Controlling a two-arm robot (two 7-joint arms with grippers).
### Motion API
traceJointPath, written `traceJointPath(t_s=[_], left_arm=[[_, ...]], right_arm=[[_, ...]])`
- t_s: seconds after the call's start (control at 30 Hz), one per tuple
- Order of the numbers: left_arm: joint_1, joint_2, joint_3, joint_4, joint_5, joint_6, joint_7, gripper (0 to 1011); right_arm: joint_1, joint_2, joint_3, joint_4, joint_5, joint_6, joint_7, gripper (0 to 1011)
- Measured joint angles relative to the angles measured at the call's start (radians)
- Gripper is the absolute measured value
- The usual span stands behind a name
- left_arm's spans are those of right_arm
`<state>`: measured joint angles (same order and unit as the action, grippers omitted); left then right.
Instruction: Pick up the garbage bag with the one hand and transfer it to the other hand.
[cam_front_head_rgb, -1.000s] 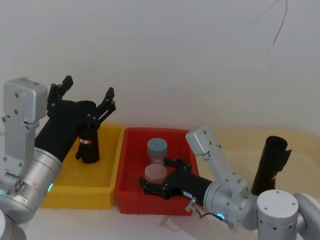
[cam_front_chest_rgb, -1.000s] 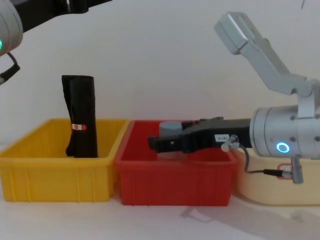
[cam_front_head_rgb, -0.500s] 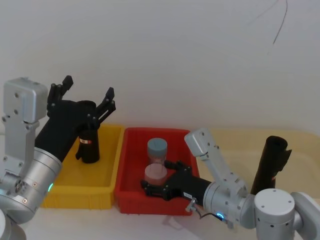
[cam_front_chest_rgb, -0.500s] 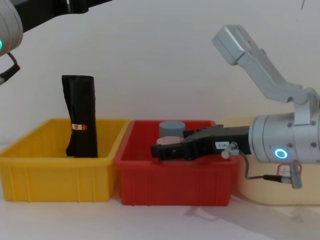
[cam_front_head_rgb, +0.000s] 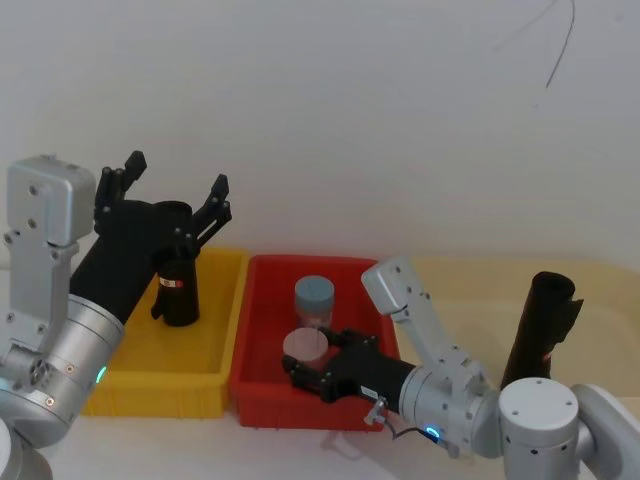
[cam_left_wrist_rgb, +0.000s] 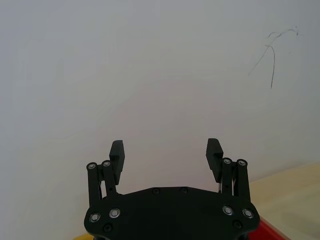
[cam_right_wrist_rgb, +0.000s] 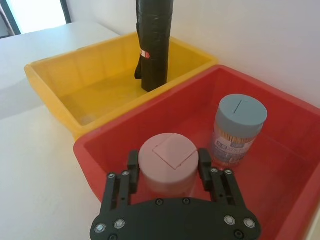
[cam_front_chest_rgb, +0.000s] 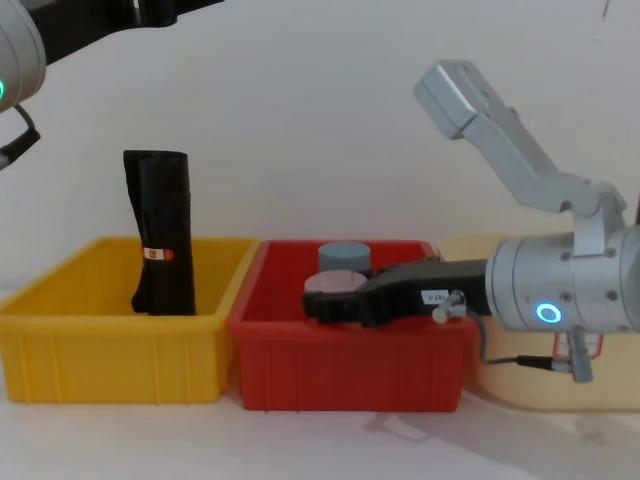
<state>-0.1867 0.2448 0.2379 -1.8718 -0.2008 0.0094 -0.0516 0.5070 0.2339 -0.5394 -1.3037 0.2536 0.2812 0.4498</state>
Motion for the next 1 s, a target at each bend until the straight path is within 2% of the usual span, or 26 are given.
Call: traceJointPath(t_s=[0.1, 0.37, 0.57, 0.83, 1.0], left_arm=[[0.0, 0.0, 0.0, 0.0, 0.0, 0.0, 0.0, 1001], [0.0, 0.0, 0.0, 0.0, 0.0, 0.0, 0.0, 1001], [0.0, 0.0, 0.0, 0.0, 0.0, 0.0, 0.0, 1001], [0.0, 0.0, 0.0, 0.0, 0.0, 0.0, 0.0, 1001], [0.0, 0.0, 0.0, 0.0, 0.0, 0.0, 0.0, 1001]], right_arm=[[0.0, -0.002, 0.0, 0.001, 0.0, 0.003, -0.005, 663], [-0.004, -0.006, 0.006, -0.007, -0.001, 0.007, -0.024, 663], [-0.01, -0.004, 0.026, -0.035, 0.003, 0.0, -0.04, 663], [-0.02, 0.009, 0.082, -0.104, 0.021, -0.025, -0.081, 664], [-0.028, 0.023, 0.13, -0.145, 0.032, -0.039, -0.111, 664]])
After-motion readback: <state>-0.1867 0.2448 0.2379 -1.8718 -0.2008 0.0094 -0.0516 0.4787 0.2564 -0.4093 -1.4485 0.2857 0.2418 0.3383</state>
